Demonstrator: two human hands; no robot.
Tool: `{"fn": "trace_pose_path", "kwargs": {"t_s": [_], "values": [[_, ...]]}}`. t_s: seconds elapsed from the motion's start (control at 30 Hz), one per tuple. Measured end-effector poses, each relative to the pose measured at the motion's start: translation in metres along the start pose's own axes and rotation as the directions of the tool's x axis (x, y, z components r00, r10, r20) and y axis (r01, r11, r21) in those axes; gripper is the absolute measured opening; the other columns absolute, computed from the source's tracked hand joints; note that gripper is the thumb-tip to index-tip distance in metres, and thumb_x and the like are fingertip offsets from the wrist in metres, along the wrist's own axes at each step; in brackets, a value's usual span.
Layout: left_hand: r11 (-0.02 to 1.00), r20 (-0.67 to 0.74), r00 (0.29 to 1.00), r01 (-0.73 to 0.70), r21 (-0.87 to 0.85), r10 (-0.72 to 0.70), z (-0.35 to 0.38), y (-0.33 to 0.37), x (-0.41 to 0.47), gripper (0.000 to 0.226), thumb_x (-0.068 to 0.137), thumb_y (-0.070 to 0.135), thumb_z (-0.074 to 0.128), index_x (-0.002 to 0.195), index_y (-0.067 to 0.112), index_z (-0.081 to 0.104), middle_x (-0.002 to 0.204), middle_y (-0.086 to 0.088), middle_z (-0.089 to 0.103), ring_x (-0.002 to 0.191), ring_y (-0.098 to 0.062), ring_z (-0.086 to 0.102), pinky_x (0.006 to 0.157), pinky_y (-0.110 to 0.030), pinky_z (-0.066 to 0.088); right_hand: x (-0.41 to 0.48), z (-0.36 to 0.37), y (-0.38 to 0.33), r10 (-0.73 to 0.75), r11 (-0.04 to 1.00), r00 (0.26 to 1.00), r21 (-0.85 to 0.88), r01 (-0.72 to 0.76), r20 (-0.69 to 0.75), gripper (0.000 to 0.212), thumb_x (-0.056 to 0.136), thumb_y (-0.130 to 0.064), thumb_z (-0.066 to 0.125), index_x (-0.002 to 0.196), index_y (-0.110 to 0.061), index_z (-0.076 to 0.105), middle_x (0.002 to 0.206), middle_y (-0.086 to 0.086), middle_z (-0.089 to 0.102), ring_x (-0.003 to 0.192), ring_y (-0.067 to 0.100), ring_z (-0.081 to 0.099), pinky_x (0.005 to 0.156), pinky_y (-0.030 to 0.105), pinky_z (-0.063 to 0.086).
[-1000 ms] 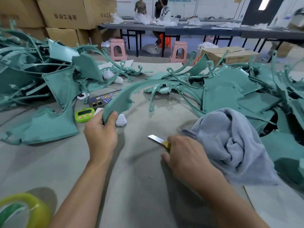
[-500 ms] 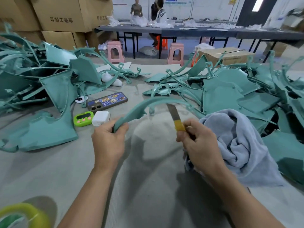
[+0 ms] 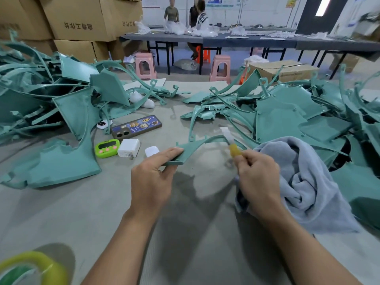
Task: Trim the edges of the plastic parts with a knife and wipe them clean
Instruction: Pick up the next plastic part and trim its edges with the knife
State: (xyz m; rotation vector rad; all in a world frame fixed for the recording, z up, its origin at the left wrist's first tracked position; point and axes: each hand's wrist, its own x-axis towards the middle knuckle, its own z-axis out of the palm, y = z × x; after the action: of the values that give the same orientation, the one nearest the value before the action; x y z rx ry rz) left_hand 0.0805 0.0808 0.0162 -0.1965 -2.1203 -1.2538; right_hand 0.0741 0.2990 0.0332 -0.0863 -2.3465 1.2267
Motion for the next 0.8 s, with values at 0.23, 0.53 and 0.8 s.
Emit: {"fn": "trace_pose_path", "kwargs": {"t_s": [0.23, 0.53, 0.8], "values": [[1.000, 0.000, 1.000, 0.001, 0.002, -0.001, 0.001, 0.003, -0.001, 0.039, 0.084, -0.001, 0.075, 0.108, 0.029, 0.078, 0.108, 0.028, 0.070, 0.106, 0.019, 0.060, 0.094, -0.005, 0.045, -0.016, 0.004, -0.003, -0.176, 0.979, 0.953, 0.142, 0.144, 0.247, 0.023, 0.093, -0.024, 0.065, 0.072, -0.017, 0.060, 0.058, 0.000, 0.049, 0.051, 0.004, 0.040, 0.048, 0.023, 0.032], [0.992, -0.035, 0.996, 0.074, -0.105, -0.078, -0.004, 0.003, 0.002, 0.054, 0.085, -0.001, 0.073, 0.099, 0.052, 0.071, 0.103, 0.036, 0.070, 0.106, 0.010, 0.065, 0.094, -0.014, 0.050, -0.002, 0.001, 0.006, -0.060, 0.980, 0.994, 0.193, 0.041, 0.093, 0.025, 0.091, -0.028, 0.062, 0.069, -0.018, 0.063, 0.054, -0.001, 0.054, 0.051, 0.008, 0.044, 0.050, 0.032, 0.041], [0.978, -0.066, 0.990, 0.111, -0.175, -0.124, -0.011, 0.005, 0.007, 0.058, 0.085, 0.004, 0.072, 0.089, 0.062, 0.072, 0.091, 0.035, 0.071, 0.087, 0.014, 0.065, 0.076, -0.002, 0.043, 0.021, 0.001, 0.035, 0.342, 0.931, 0.929, 0.185, -0.315, -0.140, 0.031, 0.084, -0.016, 0.058, 0.059, -0.002, 0.045, 0.046, -0.003, 0.039, 0.049, 0.016, 0.031, 0.049, 0.043, 0.034]]}}
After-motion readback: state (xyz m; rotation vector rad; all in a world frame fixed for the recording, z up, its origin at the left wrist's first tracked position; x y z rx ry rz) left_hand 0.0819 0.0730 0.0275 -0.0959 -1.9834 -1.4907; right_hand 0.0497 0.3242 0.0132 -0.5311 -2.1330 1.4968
